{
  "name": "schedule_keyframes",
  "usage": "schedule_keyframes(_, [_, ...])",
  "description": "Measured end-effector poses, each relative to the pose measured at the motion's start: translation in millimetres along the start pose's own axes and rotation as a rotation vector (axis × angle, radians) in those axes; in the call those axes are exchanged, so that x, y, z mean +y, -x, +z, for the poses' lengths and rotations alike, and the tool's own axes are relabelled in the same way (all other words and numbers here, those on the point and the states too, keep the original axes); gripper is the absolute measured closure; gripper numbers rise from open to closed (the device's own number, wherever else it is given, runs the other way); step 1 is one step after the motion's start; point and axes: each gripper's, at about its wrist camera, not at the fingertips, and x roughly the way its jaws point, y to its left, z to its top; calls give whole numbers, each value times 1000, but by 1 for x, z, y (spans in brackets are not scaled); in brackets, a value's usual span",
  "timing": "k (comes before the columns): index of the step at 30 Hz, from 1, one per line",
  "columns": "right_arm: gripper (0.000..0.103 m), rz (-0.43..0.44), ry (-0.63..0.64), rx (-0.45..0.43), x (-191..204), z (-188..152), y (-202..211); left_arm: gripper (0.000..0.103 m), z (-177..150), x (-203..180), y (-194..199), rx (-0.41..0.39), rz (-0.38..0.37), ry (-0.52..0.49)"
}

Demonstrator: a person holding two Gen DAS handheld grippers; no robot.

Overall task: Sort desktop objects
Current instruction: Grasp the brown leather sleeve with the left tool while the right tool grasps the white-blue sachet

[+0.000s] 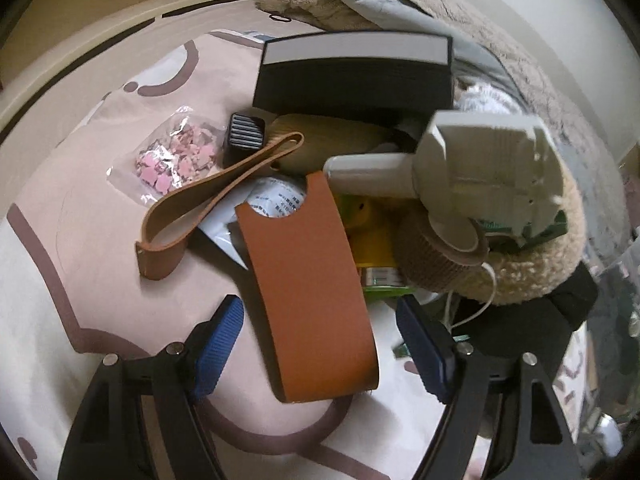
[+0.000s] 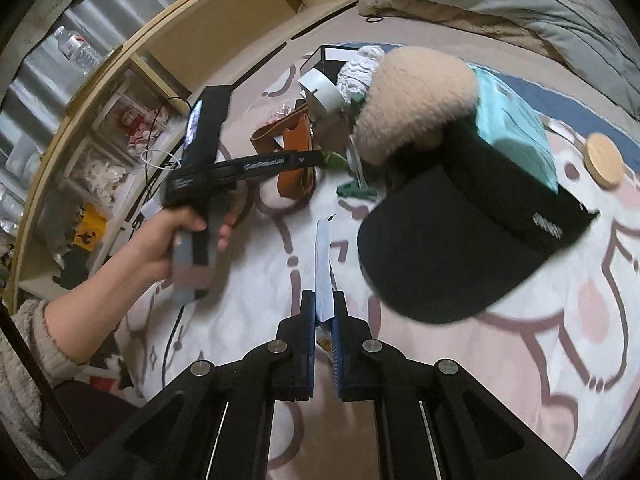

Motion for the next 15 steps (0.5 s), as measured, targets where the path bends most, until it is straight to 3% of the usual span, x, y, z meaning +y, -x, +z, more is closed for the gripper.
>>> schedule_keyframes(3, [95,-1,-12,-17,-1,-9,13,53,-3,-7,-1,17,32,-42])
schedule_keyframes(15, [95,-46,-31,-117,-2,-22,55,56,-16,-6,39,-17,-15,-78])
